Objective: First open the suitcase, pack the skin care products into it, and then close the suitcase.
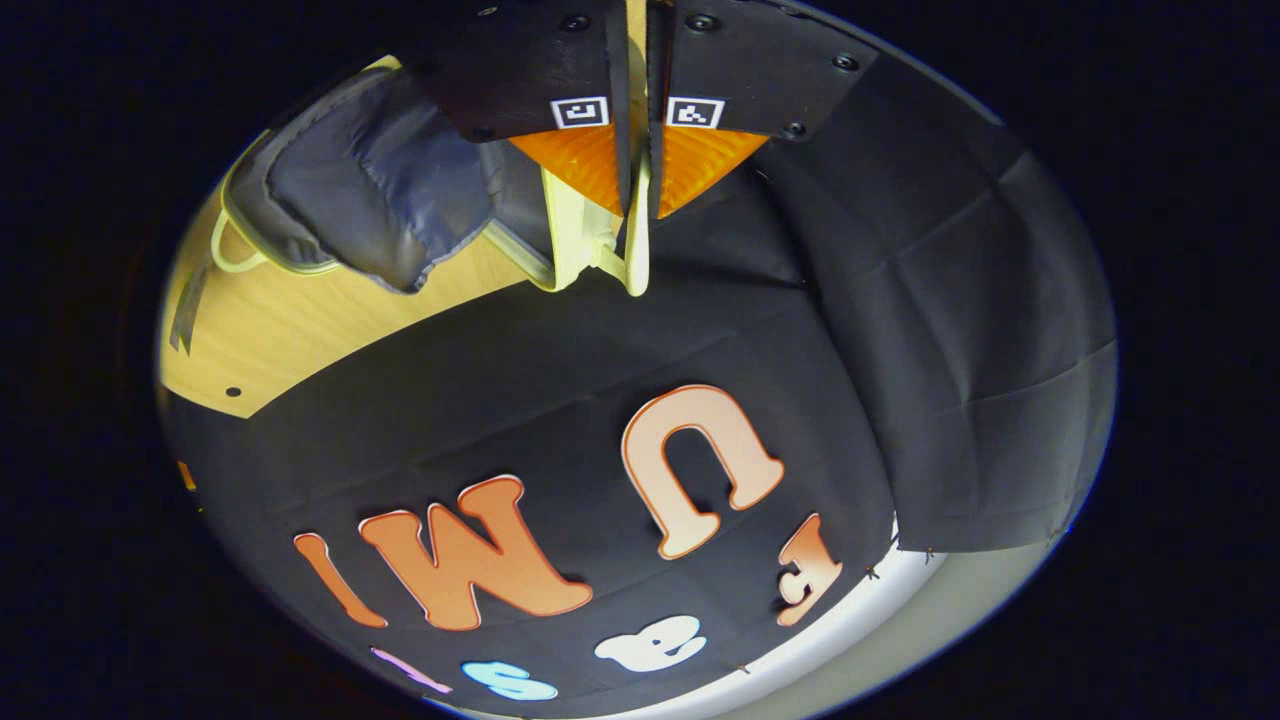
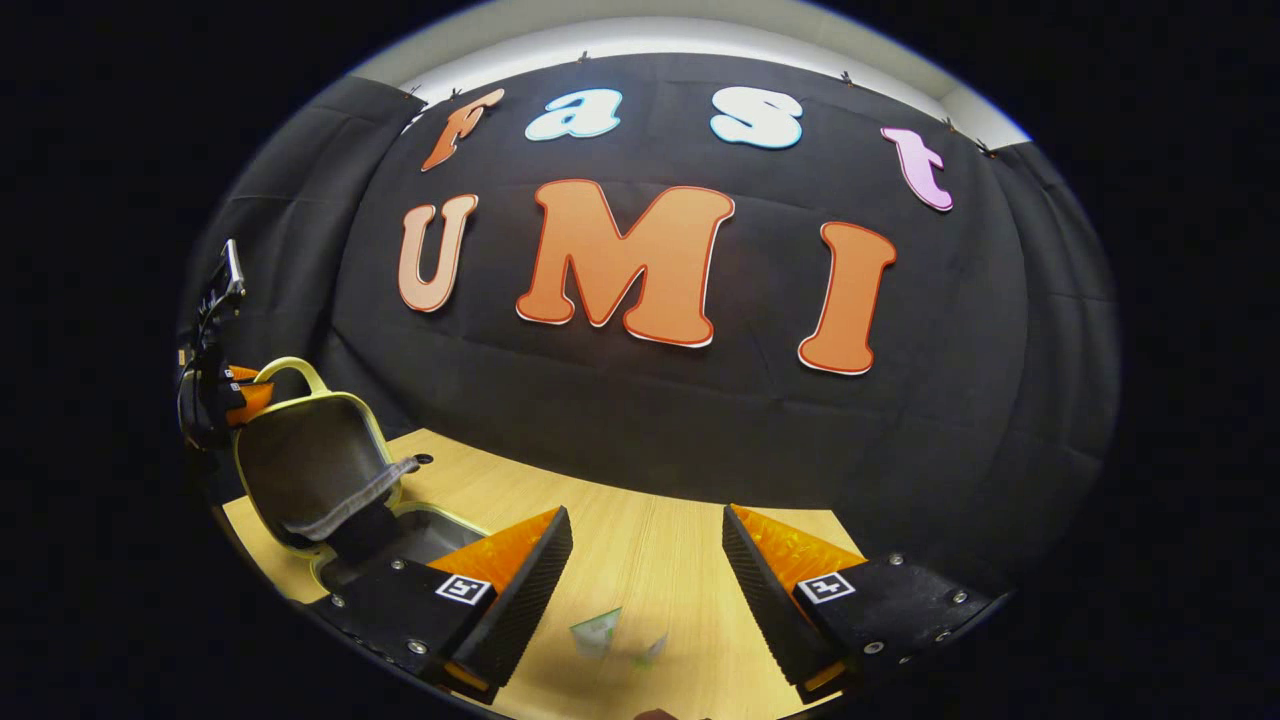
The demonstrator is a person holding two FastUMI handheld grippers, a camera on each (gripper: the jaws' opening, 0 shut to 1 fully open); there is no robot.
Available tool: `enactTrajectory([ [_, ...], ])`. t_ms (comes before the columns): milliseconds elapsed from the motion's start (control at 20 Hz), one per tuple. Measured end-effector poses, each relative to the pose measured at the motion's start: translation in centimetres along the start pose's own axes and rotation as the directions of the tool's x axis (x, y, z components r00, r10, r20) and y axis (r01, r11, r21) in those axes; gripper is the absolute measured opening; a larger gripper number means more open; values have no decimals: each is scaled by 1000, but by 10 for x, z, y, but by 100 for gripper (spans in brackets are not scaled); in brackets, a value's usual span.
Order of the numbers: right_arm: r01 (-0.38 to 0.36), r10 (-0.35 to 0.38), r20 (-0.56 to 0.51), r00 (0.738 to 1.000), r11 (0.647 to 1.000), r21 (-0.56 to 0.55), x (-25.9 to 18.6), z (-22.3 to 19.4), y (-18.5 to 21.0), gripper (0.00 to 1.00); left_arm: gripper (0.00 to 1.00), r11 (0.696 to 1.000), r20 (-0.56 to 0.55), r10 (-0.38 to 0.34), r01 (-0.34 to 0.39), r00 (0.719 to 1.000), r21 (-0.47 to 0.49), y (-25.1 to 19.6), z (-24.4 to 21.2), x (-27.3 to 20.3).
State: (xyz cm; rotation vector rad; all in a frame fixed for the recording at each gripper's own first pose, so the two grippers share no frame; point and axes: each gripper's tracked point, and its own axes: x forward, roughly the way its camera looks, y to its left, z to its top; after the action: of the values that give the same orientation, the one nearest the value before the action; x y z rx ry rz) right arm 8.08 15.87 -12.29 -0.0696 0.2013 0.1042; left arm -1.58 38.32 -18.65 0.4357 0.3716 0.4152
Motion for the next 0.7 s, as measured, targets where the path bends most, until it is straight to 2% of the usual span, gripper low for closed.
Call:
enactTrajectory([
  [250,19,-19,-49,999,1000,3,-2,-10,24,95,7,1000,-106,21,-23,994,-18,40,-63,31],
  [500,7,-6,-88,996,1000,11,3,-13,39,95,7,997,-215,27,-43,976,-68,54,-122,49],
  [550,2,-1,-90,996,1000,18,4,-13,40,95,7,994,-226,78,-93,971,-56,63,-127,51],
  [600,0,2,-93,996,1000,26,5,-12,39,95,16,992,-223,103,-116,969,-44,70,-127,50],
  [700,-1,4,-87,996,999,39,6,-11,33,96,19,991,-192,92,-109,977,-83,64,-113,41],
])
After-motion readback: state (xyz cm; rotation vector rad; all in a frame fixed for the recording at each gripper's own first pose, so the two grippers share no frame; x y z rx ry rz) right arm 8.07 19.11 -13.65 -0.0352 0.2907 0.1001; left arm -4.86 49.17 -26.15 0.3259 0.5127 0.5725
